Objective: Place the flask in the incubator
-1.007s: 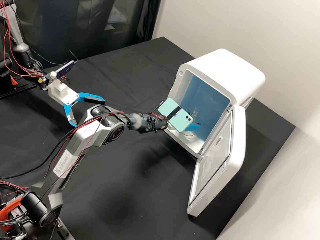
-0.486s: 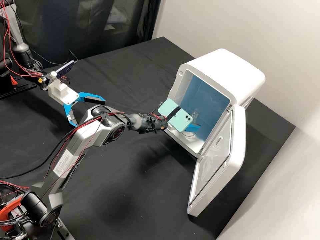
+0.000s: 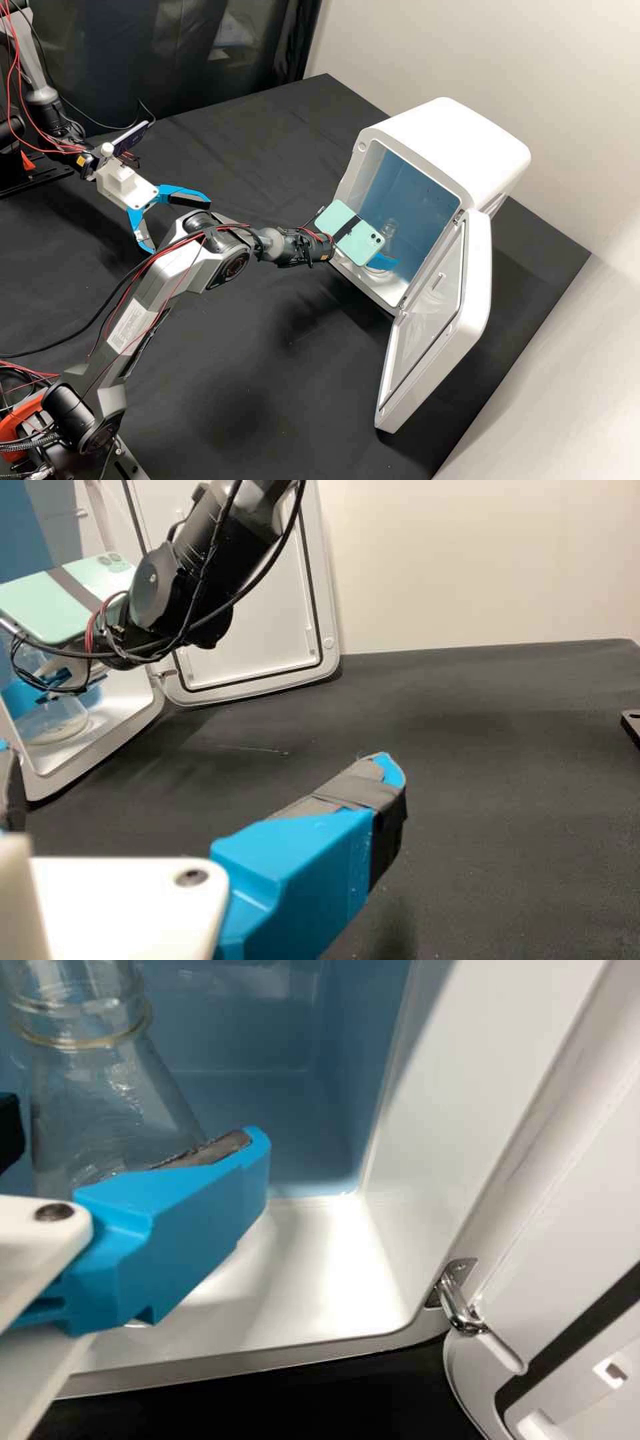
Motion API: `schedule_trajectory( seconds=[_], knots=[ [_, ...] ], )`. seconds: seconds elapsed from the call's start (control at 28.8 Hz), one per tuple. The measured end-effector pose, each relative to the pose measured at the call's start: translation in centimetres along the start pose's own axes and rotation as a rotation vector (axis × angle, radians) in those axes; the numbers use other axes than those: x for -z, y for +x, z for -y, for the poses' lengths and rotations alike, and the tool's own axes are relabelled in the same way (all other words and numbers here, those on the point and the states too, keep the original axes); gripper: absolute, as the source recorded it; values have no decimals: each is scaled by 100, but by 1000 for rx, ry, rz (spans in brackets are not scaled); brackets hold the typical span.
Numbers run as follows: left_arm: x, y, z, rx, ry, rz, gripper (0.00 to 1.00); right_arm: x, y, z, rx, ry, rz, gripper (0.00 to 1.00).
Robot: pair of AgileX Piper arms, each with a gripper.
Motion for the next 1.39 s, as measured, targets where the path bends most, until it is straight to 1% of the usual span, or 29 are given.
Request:
schedule_trajectory(
  seconds=[0.38,0.45,0.56,0.59,0.66,0.69,0.8,0.83,0.9,1.01,1.11,1.15,1.21,1.25,1.28,1.39],
  knots=[
    [0,0,0,0,0,0,100,0,0,1,1,0,0,100],
    [0,0,0,0,0,0,100,1,0,2,2,12,-1,100],
    [0,0,0,0,0,0,100,-15,-5,16,6,41,2,100],
    [0,0,0,0,0,0,100,-16,-6,19,8,45,0,100],
    [0,0,0,0,0,0,100,-16,-7,26,13,37,-3,100],
    [0,0,0,0,0,0,100,-16,-8,28,14,38,-5,100],
    [0,0,0,0,0,0,100,-19,-11,42,24,49,-9,100],
    [0,0,0,0,0,0,100,-28,-15,56,31,48,-10,100],
    [0,0,0,0,0,0,100,-51,-39,62,37,59,-11,100],
    [0,0,0,0,0,0,100,-107,-117,46,49,78,-12,100],
    [1,0,0,0,-1,-1,100,-160,-242,40,61,95,-12,100],
    [1,0,0,0,-1,-1,100,-167,-283,29,56,105,-18,100],
    [0,0,0,0,1,-1,100,-173,-400,-8,46,107,-38,100],
    [0,0,0,0,7,-1,100,-192,-445,-8,45,106,-41,100],
    [-3,1,0,0,12,0,100,-200,-492,-20,40,112,-47,100],
    [-12,3,0,-2,15,-6,100,-222,-637,-63,29,118,-72,100]
  ],
)
